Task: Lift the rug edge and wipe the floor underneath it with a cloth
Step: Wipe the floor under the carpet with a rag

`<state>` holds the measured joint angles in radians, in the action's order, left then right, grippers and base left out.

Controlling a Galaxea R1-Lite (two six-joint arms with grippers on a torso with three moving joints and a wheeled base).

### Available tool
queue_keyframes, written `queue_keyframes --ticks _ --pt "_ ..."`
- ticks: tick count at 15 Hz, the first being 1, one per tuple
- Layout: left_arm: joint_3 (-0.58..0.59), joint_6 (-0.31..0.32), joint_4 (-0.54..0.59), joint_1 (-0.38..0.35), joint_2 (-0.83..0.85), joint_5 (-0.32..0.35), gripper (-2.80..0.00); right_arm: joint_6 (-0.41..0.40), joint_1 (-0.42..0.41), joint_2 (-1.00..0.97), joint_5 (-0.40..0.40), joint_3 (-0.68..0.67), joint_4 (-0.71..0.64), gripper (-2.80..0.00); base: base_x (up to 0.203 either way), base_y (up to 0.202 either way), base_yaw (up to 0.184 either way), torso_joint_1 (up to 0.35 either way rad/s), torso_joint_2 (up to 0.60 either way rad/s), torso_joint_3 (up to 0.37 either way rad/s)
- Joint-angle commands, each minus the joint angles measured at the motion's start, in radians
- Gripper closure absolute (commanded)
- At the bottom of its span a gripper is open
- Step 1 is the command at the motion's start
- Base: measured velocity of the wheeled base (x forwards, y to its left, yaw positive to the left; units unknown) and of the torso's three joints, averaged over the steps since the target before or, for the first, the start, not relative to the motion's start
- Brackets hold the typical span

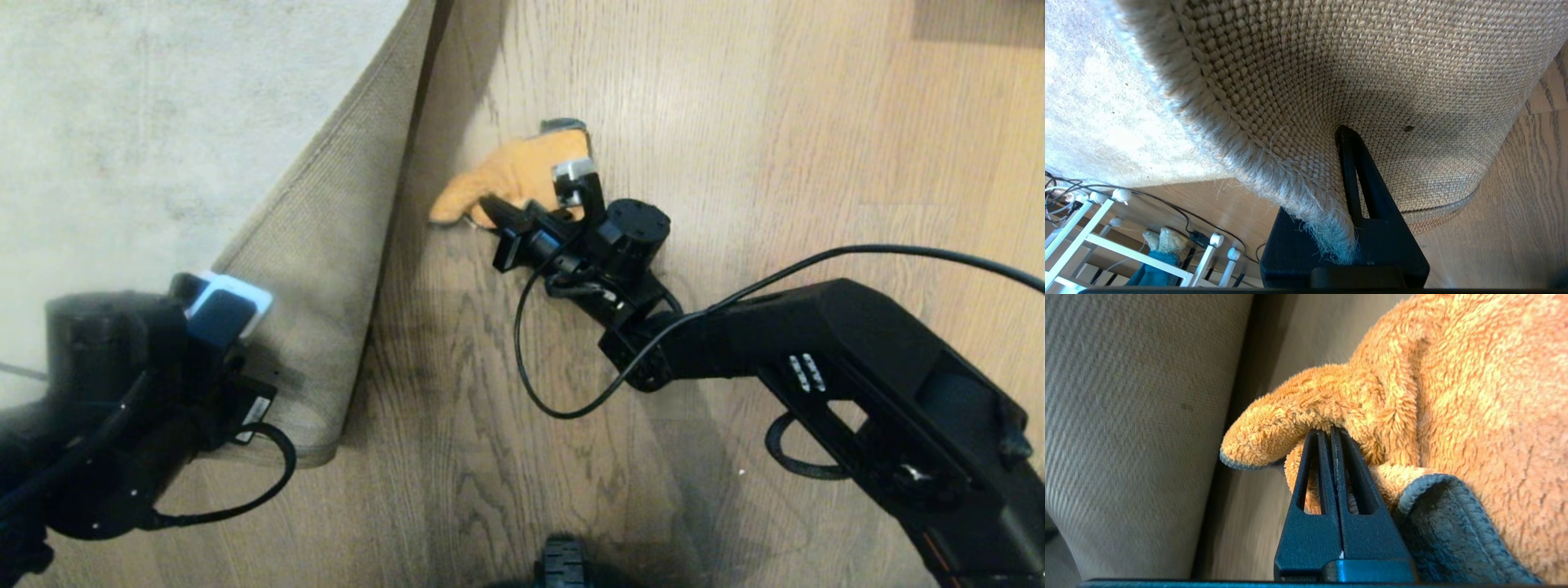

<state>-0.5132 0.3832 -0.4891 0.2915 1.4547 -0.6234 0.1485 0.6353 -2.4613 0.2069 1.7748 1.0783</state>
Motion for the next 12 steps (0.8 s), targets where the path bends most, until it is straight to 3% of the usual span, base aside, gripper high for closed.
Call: queue_keyframes --ticks 1,12 --pt "-0.001 0.002 -0.003 0.0 0.0 -0.004 0.0 0.002 0.002 0.006 0.002 -0.077 0.027 0.0 0.0 0.0 0.0 0.0 0.0 0.0" --pt "0.001 0.002 -0.003 0.0 0.007 -0.001 0.0 -0.004 0.11 0.066 -0.001 -0.804 0.471 0.0 0.0 0.0 0.0 0.0 0.0 0.0"
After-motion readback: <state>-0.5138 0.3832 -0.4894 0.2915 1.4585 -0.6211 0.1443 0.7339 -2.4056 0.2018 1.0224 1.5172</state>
